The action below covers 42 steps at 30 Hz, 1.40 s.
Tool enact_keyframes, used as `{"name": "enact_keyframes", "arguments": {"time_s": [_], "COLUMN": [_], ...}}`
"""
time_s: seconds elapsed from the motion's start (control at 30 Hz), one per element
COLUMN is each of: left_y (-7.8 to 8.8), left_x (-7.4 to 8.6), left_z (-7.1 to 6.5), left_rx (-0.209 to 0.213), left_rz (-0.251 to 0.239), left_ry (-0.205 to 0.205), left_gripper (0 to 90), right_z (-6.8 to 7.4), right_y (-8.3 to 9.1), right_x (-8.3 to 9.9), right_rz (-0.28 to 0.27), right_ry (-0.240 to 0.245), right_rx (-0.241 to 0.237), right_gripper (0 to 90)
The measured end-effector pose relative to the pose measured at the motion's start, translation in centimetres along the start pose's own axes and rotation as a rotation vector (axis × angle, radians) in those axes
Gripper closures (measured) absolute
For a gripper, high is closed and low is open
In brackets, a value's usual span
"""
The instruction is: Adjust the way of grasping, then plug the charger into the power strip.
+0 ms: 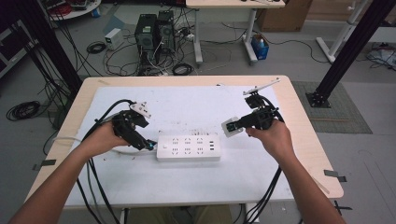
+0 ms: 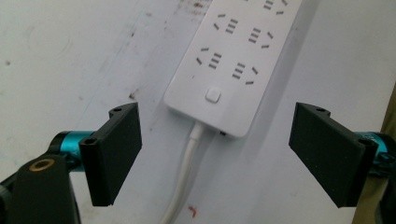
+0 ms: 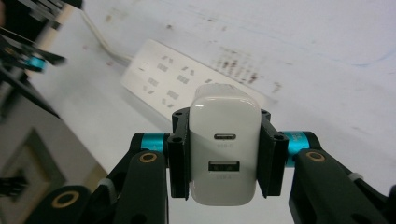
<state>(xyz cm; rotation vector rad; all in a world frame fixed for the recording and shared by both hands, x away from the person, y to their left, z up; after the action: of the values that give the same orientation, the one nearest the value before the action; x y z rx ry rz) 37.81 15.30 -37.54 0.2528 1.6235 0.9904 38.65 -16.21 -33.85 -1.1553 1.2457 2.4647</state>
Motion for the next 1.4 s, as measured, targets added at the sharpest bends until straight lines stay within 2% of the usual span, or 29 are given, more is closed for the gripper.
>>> {"name": "enact_keyframes", "arguments": {"time_s": [0.2,0.3,0.37,0.43,0.6,0.8,1.0,1.13,1.4], "left_y": [1.3,1.9,2.3,2.5,2.9,3.3,3.6,3.7,3.7], "left_x": [0.9,1.3,1.6,1.9,2.7,3.3,3.5,3.7,4.4], "left_z": [0.8,1.0,1.3,1.5,1.7,2.0,2.1,2.1,2.2], "left_rx": [-0.044,-0.048,-0.053,-0.067,-0.084,-0.108,-0.108,-0.109,-0.12], "left_rz": [0.03,0.053,0.066,0.06,0.066,0.061,0.072,0.069,0.122], "left_ry": [0.001,-0.008,-0.005,0.008,0.038,0.051,0.043,0.056,0.039], "left_gripper": [17.2,17.2,17.2,17.2,17.2,17.2,17.2,17.2,17.2], "right_z": [-1.2,-1.7,-1.8,-2.0,-2.2,-2.1,-1.5,-0.9,0.3], "right_y": [1.6,2.1,2.3,2.6,3.0,3.0,2.7,2.3,0.9], "right_x": [-0.1,0.1,0.1,0.1,0.3,0.3,0.0,-0.5,-1.2], "right_rz": [0.035,0.061,0.066,0.071,0.084,0.088,0.088,0.088,0.11], "right_ry": [0.059,0.073,0.074,0.083,0.102,0.119,0.136,0.156,0.209], "right_rx": [0.076,0.117,0.125,0.145,0.156,0.147,0.131,0.11,0.066], "right_gripper": [62.4,62.4,62.4,62.4,62.4,62.3,62.3,62.3,62.3]}}
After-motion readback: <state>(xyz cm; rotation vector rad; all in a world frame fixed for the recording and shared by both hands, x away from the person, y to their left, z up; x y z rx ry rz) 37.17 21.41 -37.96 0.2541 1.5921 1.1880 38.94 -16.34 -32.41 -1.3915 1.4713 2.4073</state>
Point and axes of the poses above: each handheld gripper's, and its own axes: y roughly backward along the jaws, x roughly out of its underside, z roughly to its left, the point moved 7 cm from there along -y, roughly forward along the jaws, and after that the axes turned 14 degrees about -z, right-handed, at the moved point
